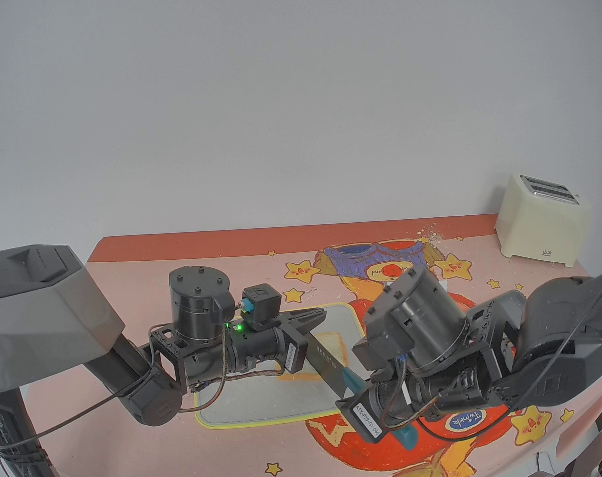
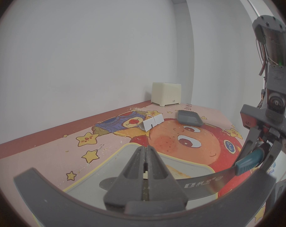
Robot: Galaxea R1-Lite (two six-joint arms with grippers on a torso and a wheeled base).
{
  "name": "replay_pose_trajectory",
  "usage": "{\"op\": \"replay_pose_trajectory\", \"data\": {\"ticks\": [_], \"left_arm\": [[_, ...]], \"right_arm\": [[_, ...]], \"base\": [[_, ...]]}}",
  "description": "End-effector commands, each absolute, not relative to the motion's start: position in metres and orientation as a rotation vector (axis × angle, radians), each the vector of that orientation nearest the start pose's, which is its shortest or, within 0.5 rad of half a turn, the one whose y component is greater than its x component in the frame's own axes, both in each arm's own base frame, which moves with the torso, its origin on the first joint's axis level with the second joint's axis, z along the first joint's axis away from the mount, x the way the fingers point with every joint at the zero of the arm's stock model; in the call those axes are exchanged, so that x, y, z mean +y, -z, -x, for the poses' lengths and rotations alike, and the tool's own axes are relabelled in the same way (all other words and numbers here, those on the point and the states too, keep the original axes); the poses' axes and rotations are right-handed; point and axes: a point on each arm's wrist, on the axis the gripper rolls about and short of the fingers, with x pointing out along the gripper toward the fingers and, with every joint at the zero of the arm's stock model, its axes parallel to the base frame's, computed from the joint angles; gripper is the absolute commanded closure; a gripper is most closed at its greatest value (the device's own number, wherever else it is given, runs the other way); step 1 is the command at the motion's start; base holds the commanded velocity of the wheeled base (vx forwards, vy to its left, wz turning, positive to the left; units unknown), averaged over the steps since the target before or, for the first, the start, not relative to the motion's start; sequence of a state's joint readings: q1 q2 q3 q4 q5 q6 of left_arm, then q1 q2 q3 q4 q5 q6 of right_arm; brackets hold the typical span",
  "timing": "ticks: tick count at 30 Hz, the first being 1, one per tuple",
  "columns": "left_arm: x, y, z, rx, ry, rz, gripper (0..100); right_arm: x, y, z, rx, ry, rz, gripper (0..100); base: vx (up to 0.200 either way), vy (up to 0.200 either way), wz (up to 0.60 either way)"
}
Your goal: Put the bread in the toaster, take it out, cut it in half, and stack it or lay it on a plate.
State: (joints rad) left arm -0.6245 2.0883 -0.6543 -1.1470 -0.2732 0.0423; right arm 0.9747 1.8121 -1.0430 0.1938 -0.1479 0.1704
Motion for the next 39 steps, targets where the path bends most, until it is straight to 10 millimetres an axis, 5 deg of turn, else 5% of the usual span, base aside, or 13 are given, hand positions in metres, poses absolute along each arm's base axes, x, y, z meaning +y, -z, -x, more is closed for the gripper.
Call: {"op": "replay_pose_trajectory", "data": {"ticks": [1, 26, 39], "left_arm": [[-0.206, -0.066, -0.276, 0.286, 0.899, -0.094, 100], [-0.208, -0.076, -0.276, 0.235, 0.909, -0.085, 100], [-0.209, -0.073, -0.276, 0.249, 0.91, -0.084, 100]], "right_arm": [[0.252, -0.137, -0.175, 0.9, -0.679, 0.379, 100], [0.257, -0.121, -0.171, 0.959, -0.666, 0.393, 100], [0.255, -0.143, -0.174, 0.891, -0.675, 0.341, 100]], "base": [[0.0, 0.0, 0.0], [0.0, 0.0, 0.0], [0.0, 0.0, 0.0]]}}
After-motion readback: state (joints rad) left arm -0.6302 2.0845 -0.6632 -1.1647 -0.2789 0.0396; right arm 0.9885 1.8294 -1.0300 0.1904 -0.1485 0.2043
